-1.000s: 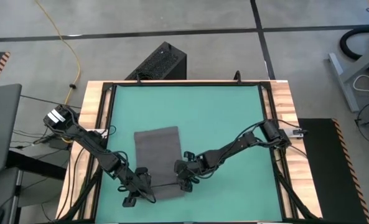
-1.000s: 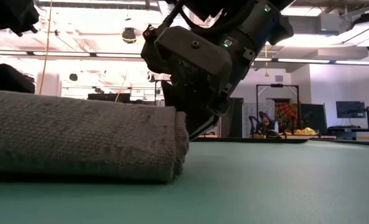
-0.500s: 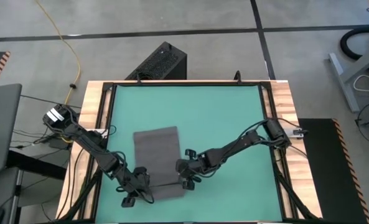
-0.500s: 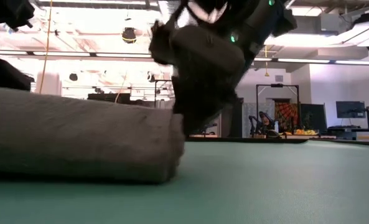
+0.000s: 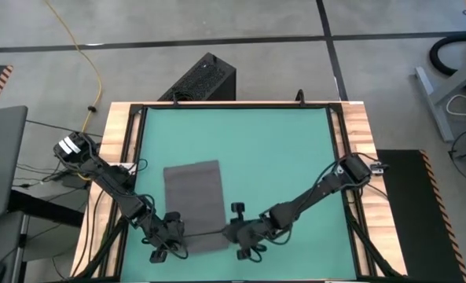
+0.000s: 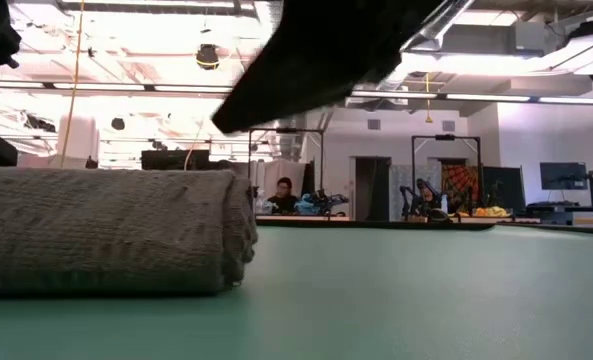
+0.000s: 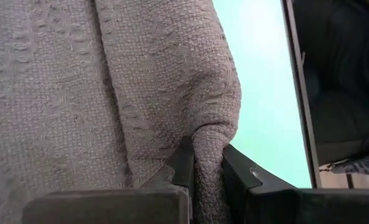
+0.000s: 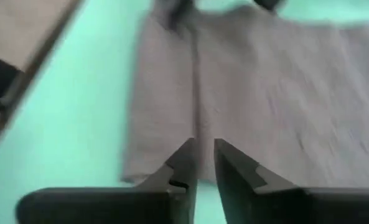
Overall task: Roll towel
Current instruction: Roll the gray towel
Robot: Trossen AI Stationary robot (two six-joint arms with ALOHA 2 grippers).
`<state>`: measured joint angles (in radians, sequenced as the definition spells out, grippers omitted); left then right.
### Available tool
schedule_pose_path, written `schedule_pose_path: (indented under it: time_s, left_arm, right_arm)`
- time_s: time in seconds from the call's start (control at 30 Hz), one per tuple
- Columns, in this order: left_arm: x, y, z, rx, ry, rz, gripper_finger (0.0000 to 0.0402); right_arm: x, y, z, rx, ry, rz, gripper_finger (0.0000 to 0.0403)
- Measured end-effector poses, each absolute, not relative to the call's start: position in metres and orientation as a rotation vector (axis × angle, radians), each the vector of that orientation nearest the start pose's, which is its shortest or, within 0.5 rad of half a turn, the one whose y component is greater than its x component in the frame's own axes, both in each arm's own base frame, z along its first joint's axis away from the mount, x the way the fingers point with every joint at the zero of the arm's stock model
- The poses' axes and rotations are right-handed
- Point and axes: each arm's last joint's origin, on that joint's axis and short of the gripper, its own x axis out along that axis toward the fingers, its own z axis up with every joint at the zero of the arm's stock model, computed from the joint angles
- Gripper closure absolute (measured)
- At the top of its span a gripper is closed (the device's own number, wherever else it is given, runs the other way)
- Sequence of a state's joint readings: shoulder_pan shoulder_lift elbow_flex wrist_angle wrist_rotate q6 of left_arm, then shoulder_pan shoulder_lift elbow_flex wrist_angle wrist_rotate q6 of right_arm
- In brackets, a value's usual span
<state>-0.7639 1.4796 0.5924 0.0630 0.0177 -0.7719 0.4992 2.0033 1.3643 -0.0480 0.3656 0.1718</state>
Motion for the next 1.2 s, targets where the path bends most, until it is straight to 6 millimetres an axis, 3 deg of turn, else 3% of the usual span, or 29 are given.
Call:
schedule_pose_path:
  time_s: [0.17,0.37,0.53,0.67,0.87,0.97,1.07,1.2]
  left_arm:
    - [0.189,-0.182,0.143,-0.392,1.001,-0.391,0.0378]
    - [0.189,-0.182,0.143,-0.393,0.996,-0.390,0.0378]
    - [0.190,-0.182,0.143,-0.403,0.998,-0.389,0.0378]
    - [0.190,-0.182,0.143,-0.405,0.995,-0.392,0.0378]
    - [0.190,-0.184,0.145,-0.404,0.973,-0.396,0.0377]
    - [0.189,-0.185,0.145,-0.399,0.969,-0.394,0.0377]
    - [0.188,-0.186,0.145,-0.396,0.970,-0.397,0.0377]
    - [0.188,-0.186,0.145,-0.389,0.967,-0.398,0.0377]
  right_arm:
    - [0.388,0.220,0.187,-0.194,0.531,0.181,0.0258]
    - [0.389,0.233,0.155,-0.327,0.545,0.219,0.0159]
    - [0.390,0.231,0.150,-0.339,0.562,0.187,0.0128]
    - [0.392,0.227,0.149,-0.327,0.577,0.188,0.0127]
    - [0.399,0.228,0.114,-0.306,0.600,0.195,0.0127]
    - [0.401,0.230,0.108,-0.315,0.590,0.155,0.0134]
    - [0.401,0.230,0.107,-0.271,0.594,0.134,0.0167]
    - [0.402,0.226,0.113,-0.232,0.605,0.171,0.0266]
